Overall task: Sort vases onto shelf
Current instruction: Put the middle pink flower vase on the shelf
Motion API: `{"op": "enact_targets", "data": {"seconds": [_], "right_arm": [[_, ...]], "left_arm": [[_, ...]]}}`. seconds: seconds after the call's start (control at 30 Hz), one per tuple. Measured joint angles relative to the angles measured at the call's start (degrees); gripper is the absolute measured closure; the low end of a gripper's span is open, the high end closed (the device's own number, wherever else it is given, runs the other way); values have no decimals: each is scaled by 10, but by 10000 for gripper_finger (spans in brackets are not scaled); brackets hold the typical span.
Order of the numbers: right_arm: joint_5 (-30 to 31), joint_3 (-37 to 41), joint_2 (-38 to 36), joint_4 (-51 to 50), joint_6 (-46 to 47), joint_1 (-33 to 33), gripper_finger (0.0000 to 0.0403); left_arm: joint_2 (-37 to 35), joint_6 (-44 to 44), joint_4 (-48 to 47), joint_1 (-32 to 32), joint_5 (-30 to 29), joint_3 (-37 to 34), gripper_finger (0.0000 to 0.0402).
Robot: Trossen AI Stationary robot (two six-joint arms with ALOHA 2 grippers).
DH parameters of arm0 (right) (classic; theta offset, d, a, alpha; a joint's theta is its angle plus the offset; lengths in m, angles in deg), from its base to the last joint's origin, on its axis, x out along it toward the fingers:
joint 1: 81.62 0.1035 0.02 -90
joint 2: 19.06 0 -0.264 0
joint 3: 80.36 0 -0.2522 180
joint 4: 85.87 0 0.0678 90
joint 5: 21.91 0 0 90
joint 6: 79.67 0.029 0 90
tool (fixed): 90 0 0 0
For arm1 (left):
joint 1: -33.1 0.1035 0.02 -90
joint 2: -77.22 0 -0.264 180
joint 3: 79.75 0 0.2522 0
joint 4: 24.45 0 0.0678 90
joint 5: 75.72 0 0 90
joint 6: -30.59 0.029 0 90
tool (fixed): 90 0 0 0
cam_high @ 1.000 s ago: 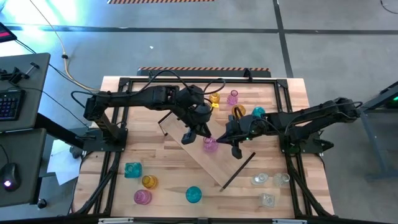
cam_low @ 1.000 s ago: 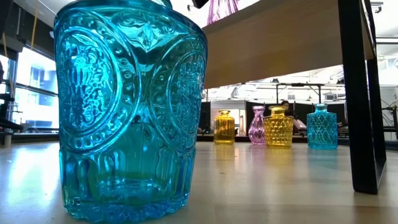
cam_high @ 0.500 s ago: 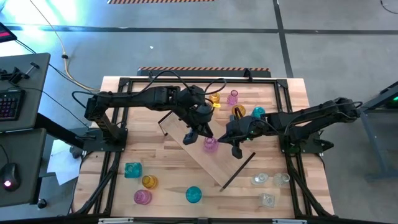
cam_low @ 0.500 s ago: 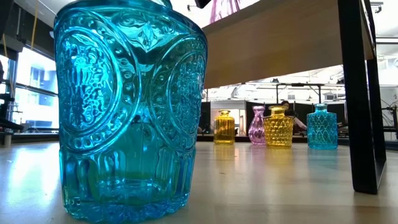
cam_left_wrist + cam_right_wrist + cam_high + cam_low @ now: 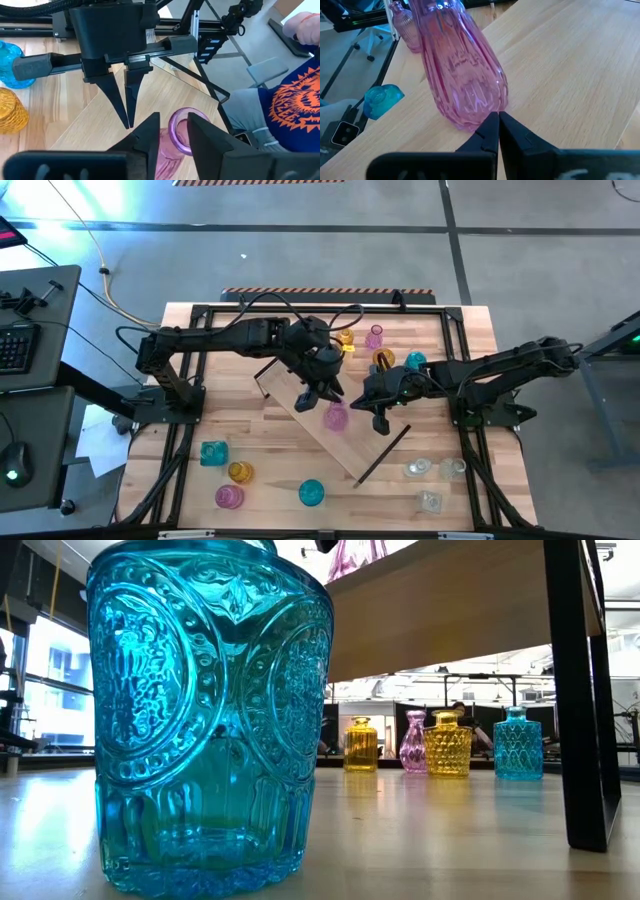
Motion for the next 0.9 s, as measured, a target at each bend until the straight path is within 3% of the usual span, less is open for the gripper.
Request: {"op": "enact_targets", "data": {"seconds": [0.33,0.5,0.67,0.9], "right_arm": [[2,0,0,-16,0,0,403],[70,0,-11,-56,-4,-2,403],[138,0,-65,-88,-4,-9,403],[212,0,-170,-103,-19,-3,403]], "left_arm": [[-10,34,32,0,0,1,288],[-38,78,-2,1,-7,1,288],[-75,115,-92,-7,-93,0,291],[-125,114,-66,-29,-155,-95,303]]}}
